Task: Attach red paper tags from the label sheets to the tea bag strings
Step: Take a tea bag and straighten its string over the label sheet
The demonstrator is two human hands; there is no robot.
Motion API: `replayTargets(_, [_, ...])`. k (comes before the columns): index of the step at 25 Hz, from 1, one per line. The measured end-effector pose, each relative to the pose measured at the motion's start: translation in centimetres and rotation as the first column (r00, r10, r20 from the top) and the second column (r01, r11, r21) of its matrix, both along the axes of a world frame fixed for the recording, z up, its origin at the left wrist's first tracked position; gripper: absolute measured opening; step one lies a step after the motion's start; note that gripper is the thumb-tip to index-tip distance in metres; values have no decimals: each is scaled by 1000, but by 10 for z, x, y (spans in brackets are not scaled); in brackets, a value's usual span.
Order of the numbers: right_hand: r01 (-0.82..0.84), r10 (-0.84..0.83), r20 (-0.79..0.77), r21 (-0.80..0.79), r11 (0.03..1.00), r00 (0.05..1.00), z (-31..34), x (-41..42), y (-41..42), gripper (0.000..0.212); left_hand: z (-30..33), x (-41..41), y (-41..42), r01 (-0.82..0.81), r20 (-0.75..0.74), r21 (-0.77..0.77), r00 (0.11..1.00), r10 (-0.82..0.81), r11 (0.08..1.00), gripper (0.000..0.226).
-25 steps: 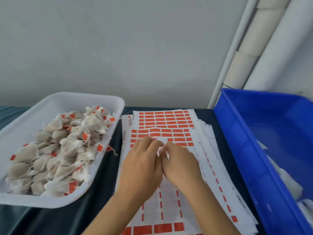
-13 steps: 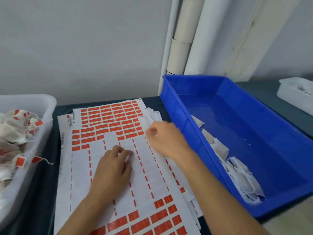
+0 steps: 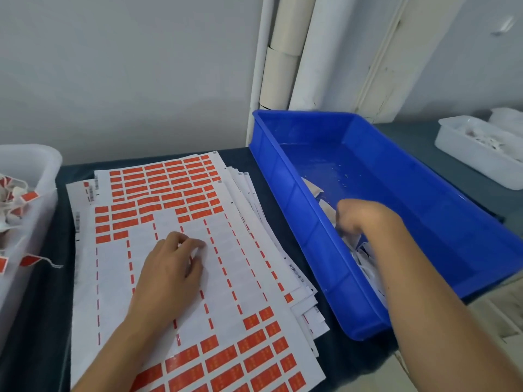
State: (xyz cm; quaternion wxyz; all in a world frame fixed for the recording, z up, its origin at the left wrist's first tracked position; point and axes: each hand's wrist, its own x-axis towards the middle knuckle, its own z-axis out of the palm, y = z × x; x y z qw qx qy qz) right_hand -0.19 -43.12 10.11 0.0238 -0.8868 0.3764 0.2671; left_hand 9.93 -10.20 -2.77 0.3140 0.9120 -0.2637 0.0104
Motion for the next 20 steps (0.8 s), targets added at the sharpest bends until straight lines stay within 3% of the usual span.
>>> replayTargets(5, [3, 0, 131, -26, 1000, 991, -15, -5, -3, 5, 0, -1, 0, 2, -7, -3, 1000, -2, 1000, 30])
replayTargets(12, [11, -4, 273, -23, 1000, 962, -3, -10, -7, 35, 0, -1, 1, 6, -3, -21, 1000, -6, 1000, 29])
replayTargets(17, [10, 58, 413, -161, 987, 909, 21, -11, 3, 22, -1, 0, 1, 11, -9, -28, 1000, -11, 1000, 29])
replayTargets(20, [-55, 182, 543, -242, 969, 820, 48, -7, 21, 13, 1, 0, 2, 17, -26, -63, 999, -19, 998, 28])
